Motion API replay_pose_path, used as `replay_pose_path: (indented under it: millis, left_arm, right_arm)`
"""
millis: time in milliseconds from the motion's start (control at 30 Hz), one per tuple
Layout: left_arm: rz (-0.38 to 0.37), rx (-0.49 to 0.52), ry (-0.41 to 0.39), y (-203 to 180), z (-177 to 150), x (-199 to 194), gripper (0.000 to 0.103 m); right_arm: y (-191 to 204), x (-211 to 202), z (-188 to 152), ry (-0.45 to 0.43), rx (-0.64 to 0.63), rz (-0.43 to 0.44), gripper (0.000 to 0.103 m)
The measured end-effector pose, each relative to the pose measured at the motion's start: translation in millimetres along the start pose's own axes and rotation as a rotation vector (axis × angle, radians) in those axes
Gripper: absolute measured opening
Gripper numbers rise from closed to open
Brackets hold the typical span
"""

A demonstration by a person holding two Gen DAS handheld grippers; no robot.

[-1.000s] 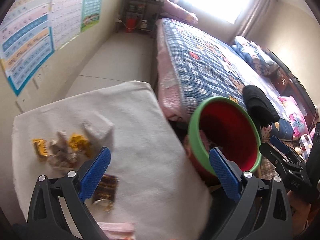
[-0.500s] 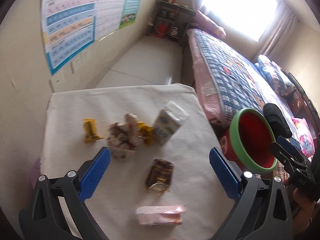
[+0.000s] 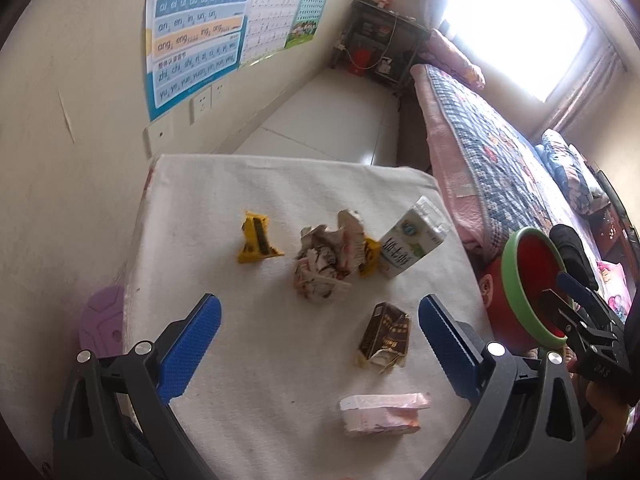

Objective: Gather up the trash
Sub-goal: 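Move both open tools back over the remaining trash on the table, then grasp the yellow wrapper with the left tool while the right tool grasps the white milk carton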

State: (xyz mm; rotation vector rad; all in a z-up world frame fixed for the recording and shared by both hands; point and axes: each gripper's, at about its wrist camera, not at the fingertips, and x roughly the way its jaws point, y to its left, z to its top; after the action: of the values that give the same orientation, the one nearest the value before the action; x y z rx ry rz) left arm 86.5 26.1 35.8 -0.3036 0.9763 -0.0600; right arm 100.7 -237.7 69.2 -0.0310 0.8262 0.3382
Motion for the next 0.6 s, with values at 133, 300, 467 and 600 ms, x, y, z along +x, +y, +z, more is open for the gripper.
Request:
replay_pose_path:
  millis: [133,300,467,600]
  left_arm:
    - [-0.001,0.000,0.023,6,-4,10,0.095]
    - [-0.007,0.014,0.051,6,-6,28,0.095]
    - [-0.011,0.012,0.080,9,-1,54,0.095]
    - [-0.011,0.004,0.098,11,3,73,0.094]
  right_arm:
    - [7,14,0,0.022,-0.015,0.007,0.098]
    - [11,31,1,0.044,-0.022,0.014,0.098]
    - [14,58,4,0.069,-0.028,0.018,0.098]
    - [16,78,4,0.091,-0.036,0.023,0.098]
